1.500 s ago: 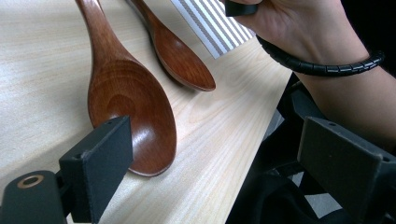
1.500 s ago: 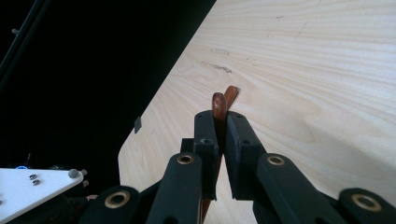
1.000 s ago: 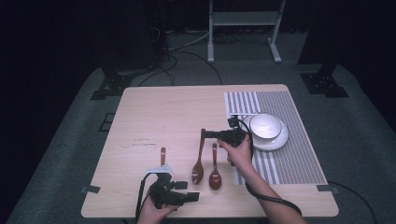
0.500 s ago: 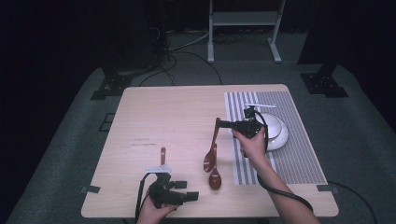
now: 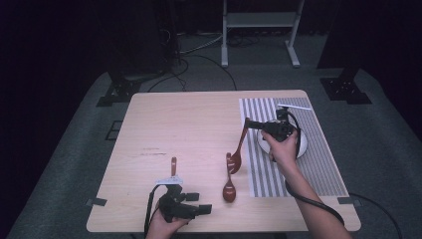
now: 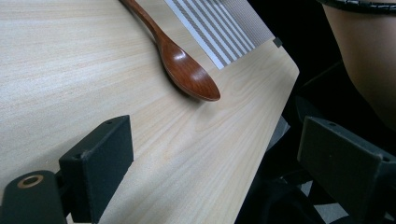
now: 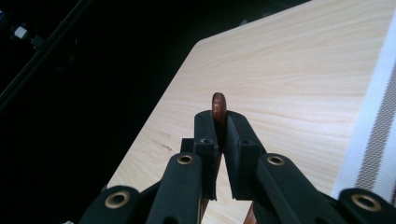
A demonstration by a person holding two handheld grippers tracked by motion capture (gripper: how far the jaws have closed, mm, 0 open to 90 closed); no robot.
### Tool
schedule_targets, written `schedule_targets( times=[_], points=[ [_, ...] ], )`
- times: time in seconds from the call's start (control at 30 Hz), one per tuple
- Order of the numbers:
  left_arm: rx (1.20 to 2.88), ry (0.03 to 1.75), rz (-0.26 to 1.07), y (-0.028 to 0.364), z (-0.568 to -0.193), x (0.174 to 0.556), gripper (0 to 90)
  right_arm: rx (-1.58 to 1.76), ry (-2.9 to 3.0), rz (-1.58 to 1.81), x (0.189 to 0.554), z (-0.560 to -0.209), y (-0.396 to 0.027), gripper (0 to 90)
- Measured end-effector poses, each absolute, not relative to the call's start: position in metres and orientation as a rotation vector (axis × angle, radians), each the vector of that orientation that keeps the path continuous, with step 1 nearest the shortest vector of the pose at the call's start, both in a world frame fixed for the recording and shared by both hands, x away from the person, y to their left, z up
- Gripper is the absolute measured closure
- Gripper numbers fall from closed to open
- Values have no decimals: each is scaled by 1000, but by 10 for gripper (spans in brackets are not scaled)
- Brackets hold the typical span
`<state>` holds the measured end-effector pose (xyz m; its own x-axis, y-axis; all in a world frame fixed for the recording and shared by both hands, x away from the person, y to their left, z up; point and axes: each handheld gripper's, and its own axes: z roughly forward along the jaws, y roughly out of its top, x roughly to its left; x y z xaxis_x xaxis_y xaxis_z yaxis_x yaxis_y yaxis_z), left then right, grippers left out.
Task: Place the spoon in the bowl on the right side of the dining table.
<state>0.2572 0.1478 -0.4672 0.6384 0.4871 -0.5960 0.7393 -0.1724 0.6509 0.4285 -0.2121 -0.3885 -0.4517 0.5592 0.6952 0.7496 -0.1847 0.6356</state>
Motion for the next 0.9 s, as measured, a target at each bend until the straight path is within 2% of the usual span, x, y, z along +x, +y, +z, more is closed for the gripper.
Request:
schedule_targets(
  times=[0.9],
  points=[
    [1823, 984, -294, 149, -467, 258, 93, -1712, -1826, -1783, 434, -370, -266, 834]
  ],
)
